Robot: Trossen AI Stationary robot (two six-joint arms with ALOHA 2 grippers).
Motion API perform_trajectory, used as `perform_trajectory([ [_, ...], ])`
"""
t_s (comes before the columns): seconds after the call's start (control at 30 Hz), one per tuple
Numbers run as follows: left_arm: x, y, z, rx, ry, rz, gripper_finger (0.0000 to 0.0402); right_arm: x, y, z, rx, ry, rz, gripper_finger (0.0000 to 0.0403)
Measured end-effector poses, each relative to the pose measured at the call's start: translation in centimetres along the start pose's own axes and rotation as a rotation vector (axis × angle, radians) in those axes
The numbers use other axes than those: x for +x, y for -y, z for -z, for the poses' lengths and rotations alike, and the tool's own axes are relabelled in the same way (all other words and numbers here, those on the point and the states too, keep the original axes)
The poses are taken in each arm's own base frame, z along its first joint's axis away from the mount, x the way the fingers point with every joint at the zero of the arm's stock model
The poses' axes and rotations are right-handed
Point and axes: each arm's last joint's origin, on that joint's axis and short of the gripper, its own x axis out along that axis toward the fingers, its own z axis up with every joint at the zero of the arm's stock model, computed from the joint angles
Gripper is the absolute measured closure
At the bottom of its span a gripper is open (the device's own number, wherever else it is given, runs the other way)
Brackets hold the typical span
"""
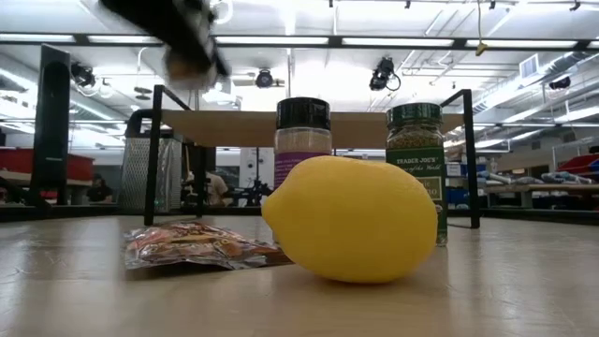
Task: Shelf spices
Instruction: Put the brown seasoning bottle on the shelf
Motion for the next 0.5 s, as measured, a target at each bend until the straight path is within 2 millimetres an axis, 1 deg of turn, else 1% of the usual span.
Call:
perform_trajectory([
  [0.07, -1.6, -0.9, -1.6, 0.077, -0.009, -0.084, 0.0225, 0.0, 0.0, 0.0, 0.0, 0.0, 0.0, 0.0216],
  [0.13, -3.0, -2.2, -2.9, 0.145, -0.034, -0.18, 0.0225, 0.0, 0.0, 0.0, 0.001, 0.0, 0.0, 0.0216],
  [0.2, -4.2, -3.9, -3.8, 0.189, -0.08, -0.28, 0.0225, 0.0, 0.0, 0.0, 0.001, 0.0, 0.0, 0.0216],
  [0.27, -4.9, -5.9, -4.4, 0.186, -0.125, -0.357, 0.0225, 0.0, 0.0, 0.0, 0.007, 0.0, 0.0, 0.0217],
  [0.37, -5.1, -9.2, -4.9, 0.112, -0.19, -0.407, 0.0225, -0.1, 0.0, 0.0, 0.025, 0.001, -0.002, 0.0217],
  [0.5, -4.1, -13.2, -4.8, -0.01, -0.251, -0.38, 0.0225, -0.1, -0.1, 0.0, 0.029, 0.007, -0.011, 0.0217],
])
